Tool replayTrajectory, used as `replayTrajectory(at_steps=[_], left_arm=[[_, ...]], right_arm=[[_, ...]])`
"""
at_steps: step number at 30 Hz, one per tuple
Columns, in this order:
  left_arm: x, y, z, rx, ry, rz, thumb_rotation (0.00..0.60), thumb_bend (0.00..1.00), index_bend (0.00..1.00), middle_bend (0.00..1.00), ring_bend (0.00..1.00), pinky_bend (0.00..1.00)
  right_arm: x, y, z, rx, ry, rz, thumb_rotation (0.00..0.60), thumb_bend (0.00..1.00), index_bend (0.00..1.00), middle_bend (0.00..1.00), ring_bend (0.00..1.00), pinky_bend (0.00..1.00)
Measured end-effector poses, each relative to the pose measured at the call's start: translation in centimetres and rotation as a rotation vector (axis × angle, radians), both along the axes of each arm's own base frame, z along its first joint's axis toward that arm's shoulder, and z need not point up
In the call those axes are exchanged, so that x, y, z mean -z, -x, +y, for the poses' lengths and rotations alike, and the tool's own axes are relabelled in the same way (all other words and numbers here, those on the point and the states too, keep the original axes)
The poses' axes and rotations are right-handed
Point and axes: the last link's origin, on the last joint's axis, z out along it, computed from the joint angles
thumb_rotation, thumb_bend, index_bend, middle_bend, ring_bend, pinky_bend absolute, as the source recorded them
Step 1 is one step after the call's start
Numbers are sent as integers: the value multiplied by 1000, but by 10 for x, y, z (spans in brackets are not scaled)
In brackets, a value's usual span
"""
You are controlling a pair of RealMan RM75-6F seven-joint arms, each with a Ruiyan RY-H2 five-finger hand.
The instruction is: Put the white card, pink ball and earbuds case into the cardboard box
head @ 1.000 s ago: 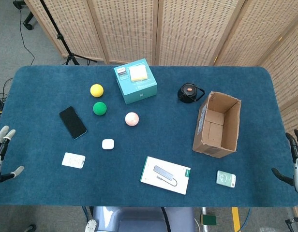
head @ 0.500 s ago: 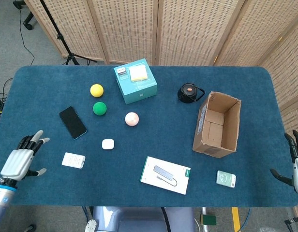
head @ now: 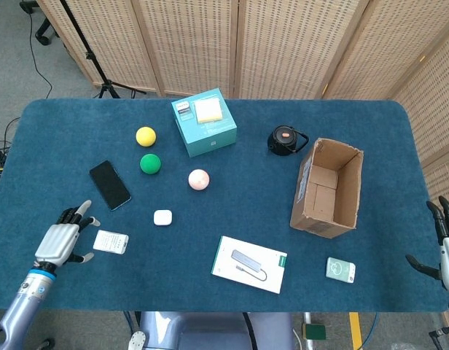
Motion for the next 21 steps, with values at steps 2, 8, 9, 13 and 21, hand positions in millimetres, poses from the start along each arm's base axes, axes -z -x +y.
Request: replayTrajectory(at_steps=[2, 8, 9, 13, 21], left_arm=[[3, -2, 1, 4, 9, 2, 600, 181, 338, 0, 0, 0], [12, -7, 3, 1, 22, 37, 600, 184, 342, 0, 0, 0], [13, -7, 4, 0, 23, 42, 600, 184, 343, 0, 0, 0], [19, -8, 5, -10, 34, 54, 600, 185, 343, 0, 0, 0], [30, -9, 6, -13, 55, 72, 600, 191, 351, 0, 0, 0]], right_arm=[[-1, 0, 0, 0, 1, -4, 600, 0, 0, 0, 0, 0], [-3, 1, 0, 4, 5, -14, 600, 0, 0, 0, 0, 0], [-3, 1, 0, 5, 3, -15, 600, 0, 0, 0, 0, 0], [-3, 2, -1, 7, 0, -20, 600, 0, 0, 0, 0, 0], [-6, 2, -1, 9, 4, -29, 600, 0, 0, 0, 0, 0]])
